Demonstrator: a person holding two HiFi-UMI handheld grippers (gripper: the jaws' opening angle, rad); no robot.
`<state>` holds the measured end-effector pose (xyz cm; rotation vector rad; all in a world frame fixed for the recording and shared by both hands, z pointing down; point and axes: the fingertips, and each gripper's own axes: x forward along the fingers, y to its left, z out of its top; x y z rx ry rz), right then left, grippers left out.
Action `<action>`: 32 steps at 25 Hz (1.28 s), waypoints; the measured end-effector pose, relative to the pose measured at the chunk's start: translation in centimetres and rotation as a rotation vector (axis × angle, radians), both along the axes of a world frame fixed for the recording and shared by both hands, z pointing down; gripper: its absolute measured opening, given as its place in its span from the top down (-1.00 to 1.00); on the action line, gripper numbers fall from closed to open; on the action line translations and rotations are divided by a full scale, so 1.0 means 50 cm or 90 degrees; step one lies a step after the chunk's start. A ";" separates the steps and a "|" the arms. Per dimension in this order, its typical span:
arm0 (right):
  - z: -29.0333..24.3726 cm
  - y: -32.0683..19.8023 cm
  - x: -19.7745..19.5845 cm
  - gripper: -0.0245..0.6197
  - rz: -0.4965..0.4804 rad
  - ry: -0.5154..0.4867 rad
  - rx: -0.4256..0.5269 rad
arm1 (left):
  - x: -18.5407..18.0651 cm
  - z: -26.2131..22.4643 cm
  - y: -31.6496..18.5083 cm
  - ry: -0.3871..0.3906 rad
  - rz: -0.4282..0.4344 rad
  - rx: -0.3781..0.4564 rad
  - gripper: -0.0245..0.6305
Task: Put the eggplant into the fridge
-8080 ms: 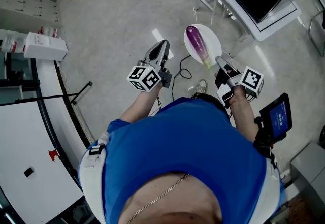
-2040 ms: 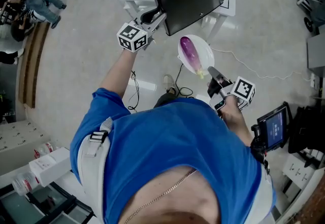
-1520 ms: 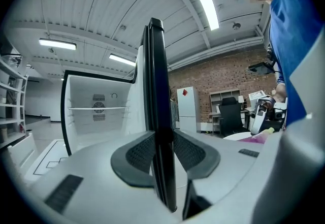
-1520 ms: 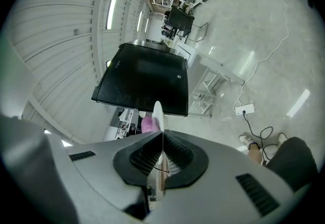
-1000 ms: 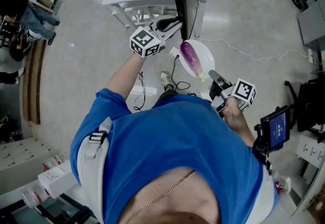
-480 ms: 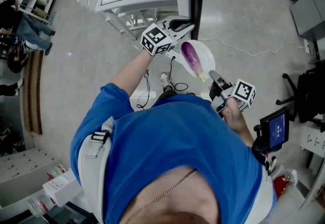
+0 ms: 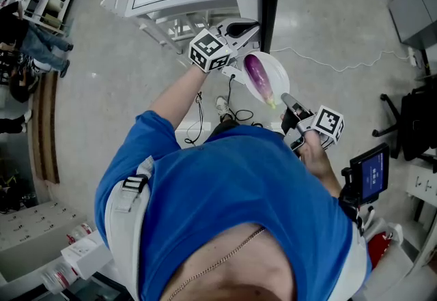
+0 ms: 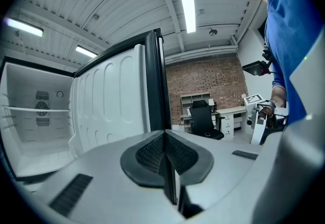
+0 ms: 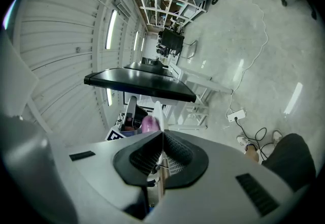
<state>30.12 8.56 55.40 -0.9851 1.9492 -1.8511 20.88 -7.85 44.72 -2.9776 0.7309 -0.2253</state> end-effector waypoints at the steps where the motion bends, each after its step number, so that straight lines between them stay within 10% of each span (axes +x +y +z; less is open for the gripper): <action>1: 0.001 -0.001 -0.001 0.89 -0.001 0.001 0.000 | -0.006 0.000 -0.001 0.004 -0.006 -0.002 0.90; 32: -0.011 0.006 -0.041 0.89 -0.053 -0.004 0.014 | -0.103 -0.020 0.035 0.052 -0.084 -0.012 0.90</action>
